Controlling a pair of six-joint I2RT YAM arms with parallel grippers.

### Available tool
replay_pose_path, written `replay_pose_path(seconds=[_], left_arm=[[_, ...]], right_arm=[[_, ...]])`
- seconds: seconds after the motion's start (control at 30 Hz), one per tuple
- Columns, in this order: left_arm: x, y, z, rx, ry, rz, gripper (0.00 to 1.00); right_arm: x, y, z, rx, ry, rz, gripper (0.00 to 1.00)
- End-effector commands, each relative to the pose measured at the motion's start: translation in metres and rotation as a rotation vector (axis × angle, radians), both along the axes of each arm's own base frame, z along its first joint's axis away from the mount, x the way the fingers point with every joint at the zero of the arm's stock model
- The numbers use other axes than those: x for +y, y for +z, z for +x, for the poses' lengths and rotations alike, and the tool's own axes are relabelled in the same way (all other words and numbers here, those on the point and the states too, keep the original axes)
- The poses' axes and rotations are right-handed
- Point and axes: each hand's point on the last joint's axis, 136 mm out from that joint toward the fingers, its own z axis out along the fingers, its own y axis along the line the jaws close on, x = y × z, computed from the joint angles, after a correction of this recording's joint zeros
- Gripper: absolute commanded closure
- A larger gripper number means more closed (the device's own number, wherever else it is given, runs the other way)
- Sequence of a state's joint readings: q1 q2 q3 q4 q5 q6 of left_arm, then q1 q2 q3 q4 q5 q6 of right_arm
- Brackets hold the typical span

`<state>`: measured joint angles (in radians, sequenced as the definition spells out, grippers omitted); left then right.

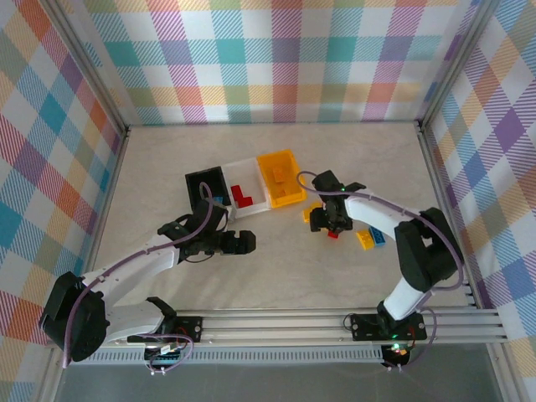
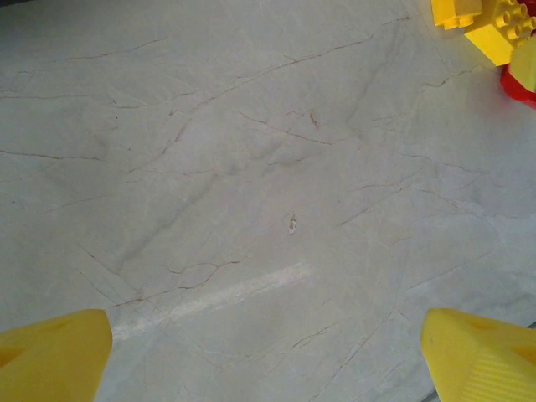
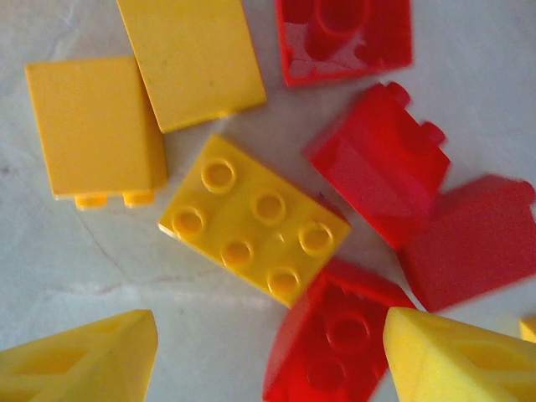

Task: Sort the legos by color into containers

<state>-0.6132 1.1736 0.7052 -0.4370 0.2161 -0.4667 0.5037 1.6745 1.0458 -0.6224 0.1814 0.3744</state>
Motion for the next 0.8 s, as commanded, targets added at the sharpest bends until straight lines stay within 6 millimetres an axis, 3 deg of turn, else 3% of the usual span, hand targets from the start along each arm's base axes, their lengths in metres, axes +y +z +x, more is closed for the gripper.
replay_pose_path(seconds=[0.0, 0.53, 0.77], left_arm=[[-0.003, 0.012, 0.006, -0.030, 0.014, -0.011, 0.05], [0.000, 0.008, 0.004, -0.023, 0.017, 0.006, 0.05], [0.005, 0.010, 0.002, -0.030, 0.023, 0.016, 0.05]], right_arm=[[0.014, -0.001, 0.017, -0.021, 0.042, 0.036, 0.28], [0.018, -0.025, 0.027, -0.011, 0.064, 0.022, 0.34], [0.020, -0.014, 0.032, -0.045, 0.042, 0.039, 0.42]])
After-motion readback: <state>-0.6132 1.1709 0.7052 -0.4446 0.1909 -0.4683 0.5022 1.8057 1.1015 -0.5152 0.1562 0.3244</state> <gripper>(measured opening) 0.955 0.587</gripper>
